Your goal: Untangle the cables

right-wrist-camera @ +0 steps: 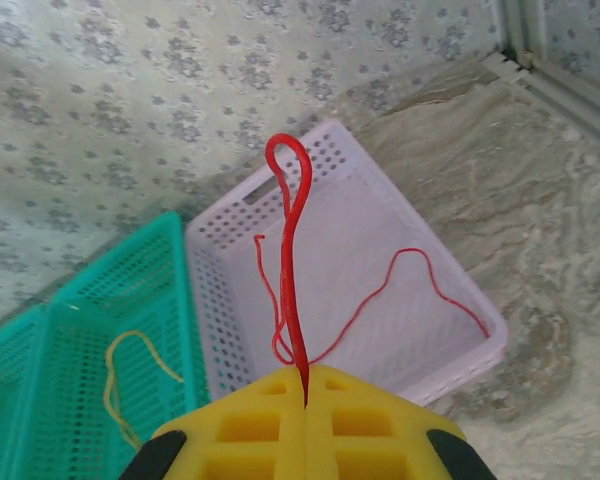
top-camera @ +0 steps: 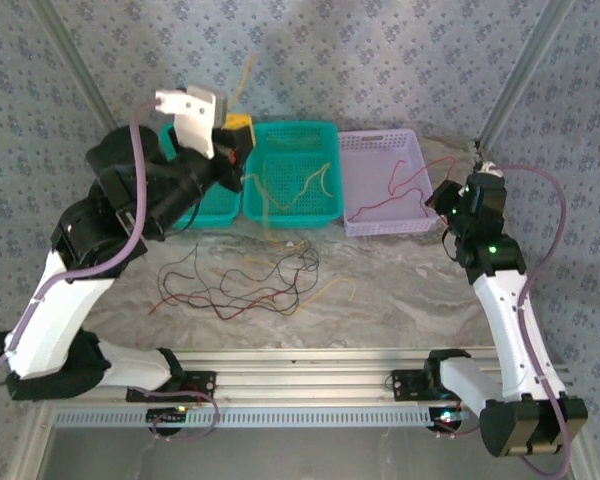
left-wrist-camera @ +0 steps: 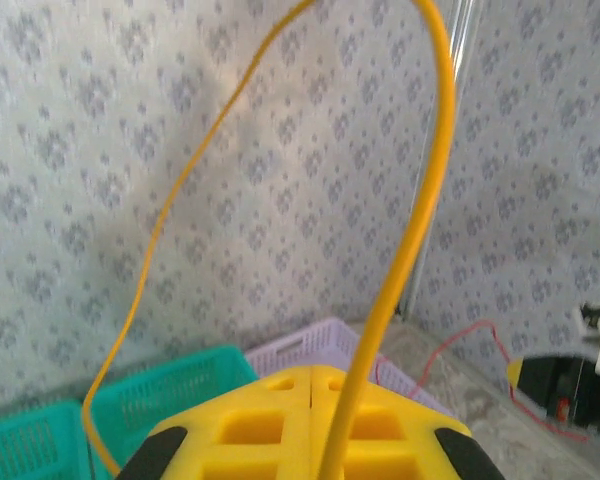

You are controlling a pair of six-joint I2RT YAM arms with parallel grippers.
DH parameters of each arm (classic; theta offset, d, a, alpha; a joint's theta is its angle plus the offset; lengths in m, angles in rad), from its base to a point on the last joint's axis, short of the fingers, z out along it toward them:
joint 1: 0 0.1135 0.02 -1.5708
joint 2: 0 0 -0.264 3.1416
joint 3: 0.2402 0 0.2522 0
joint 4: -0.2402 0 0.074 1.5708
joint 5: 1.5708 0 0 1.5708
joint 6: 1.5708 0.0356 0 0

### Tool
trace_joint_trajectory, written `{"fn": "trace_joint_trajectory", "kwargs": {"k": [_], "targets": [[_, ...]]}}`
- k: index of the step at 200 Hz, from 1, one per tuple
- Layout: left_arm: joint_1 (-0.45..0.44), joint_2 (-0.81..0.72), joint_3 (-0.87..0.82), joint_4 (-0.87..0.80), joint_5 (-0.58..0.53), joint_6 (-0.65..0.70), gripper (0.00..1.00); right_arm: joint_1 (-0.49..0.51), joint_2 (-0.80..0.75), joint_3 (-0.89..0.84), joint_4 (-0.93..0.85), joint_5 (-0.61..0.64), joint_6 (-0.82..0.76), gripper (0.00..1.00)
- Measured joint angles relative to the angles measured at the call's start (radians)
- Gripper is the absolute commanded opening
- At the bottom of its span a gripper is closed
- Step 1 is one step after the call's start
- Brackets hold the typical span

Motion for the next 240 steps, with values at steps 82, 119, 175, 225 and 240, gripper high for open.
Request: {"fn": "trace_joint_trajectory", "kwargs": {"k": [82,119,175,225,240], "targets": [[0.077,0.328,0.436,-0.120,0.049,0.088,0.00,0.035,0.210,-0.005,0.057,0.088,-0.067,0.00],[0.084,0.357,0.436,-0.138,0.060,0.090,0.00,0.071,0.379,-0.005,0.088,0.100,-0.079,0.00],[0.085,0.358,0.437,-0.138,0.062,0.090,0.00,0.085,0.582,0.055,0.133,0.092,-0.086,0.13],[0.085,0.358,0.437,-0.156,0.077,0.089,0.00,0.084,0.712,0.112,0.135,0.056,-0.085,0.13],[0.085,0.358,0.437,-0.156,0.079,0.087,0.00,0.082,0.752,0.163,0.133,0.046,-0.085,0.13]]}}
